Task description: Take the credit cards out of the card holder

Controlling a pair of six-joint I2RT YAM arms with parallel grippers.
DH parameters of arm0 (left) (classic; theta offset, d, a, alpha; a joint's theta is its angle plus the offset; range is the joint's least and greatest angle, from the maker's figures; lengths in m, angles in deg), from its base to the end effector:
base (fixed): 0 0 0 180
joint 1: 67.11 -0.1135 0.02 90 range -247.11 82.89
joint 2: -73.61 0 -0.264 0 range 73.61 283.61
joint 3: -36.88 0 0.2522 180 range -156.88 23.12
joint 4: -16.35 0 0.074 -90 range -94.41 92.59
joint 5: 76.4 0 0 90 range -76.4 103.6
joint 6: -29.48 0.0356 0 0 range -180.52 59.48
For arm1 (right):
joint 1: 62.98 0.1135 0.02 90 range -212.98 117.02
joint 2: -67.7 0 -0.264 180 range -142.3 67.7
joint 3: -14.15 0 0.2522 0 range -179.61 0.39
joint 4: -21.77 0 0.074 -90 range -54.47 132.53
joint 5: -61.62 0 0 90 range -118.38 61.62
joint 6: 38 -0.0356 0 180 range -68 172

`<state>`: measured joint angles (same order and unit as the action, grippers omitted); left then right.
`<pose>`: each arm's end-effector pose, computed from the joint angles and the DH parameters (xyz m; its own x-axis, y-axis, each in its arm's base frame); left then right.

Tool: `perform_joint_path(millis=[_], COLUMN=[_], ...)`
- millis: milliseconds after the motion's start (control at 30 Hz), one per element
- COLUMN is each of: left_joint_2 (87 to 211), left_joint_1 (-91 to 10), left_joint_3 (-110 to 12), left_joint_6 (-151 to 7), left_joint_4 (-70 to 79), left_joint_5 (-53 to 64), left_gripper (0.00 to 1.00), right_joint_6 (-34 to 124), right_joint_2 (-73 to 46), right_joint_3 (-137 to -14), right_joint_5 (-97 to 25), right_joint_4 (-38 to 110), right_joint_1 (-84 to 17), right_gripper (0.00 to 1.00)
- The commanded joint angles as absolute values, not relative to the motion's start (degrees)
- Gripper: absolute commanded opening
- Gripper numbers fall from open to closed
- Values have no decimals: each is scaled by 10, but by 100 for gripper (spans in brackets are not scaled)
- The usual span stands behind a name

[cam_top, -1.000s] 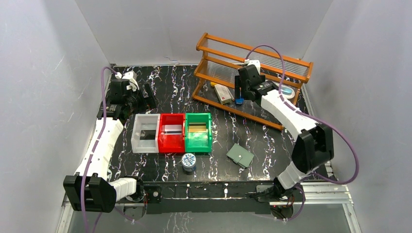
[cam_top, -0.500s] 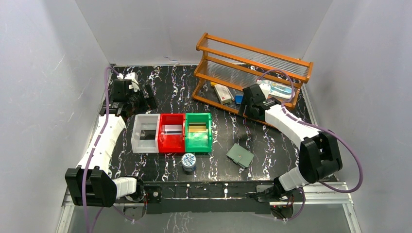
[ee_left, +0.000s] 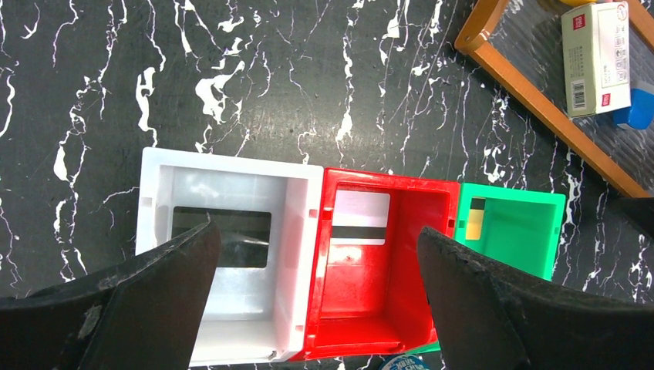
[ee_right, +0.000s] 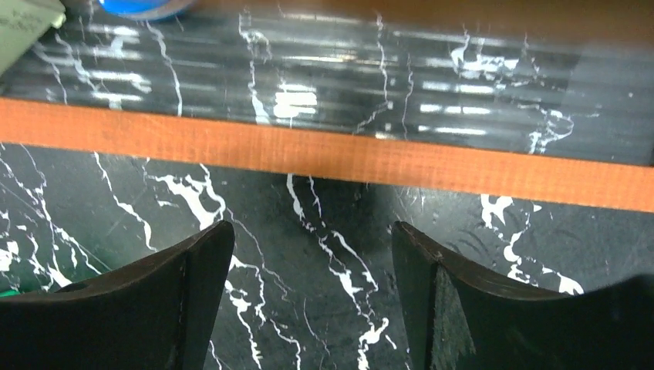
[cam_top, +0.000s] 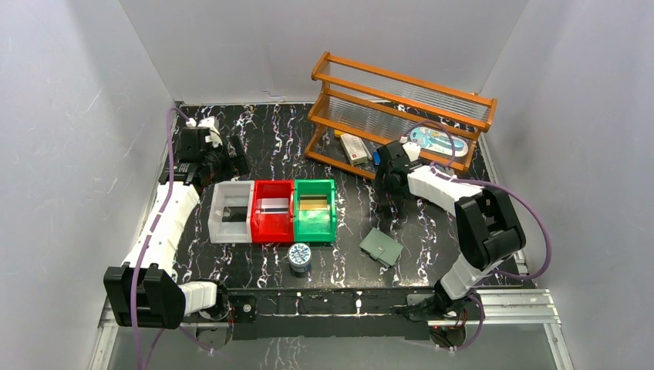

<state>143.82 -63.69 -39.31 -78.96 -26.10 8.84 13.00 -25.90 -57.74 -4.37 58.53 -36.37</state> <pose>0.2688 -0.0190 0.3231 -0.6028 -0.2798 -0.7473 -0.0681 0.9511 -0.3012 0.2985 0.1333 0.1929 -0.7300 0.2773 -0.6247 0.3095 0.9490 0.0596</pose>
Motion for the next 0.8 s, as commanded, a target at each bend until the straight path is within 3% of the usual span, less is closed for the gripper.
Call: perform_joint_path(millis=[0, 267, 767], left_joint_2=[1433, 1429, 1370], left_joint_1=[-642, -642, -642], left_joint_3=[-387, -375, -315], left_joint_6=[-788, -795, -810], left_joint_4=[-262, -268, -291], left_joint_5=[99, 113, 85], left_gripper=[98, 98, 98], right_joint_6=[131, 214, 339], right_joint_2=[-281, -345, -477], right_joint_3=[-573, -604, -774], right_joint_5=[-10, 16, -20], right_joint_4=[549, 469, 477], right_joint_1=[-389, -441, -532], right_gripper=[82, 83, 85])
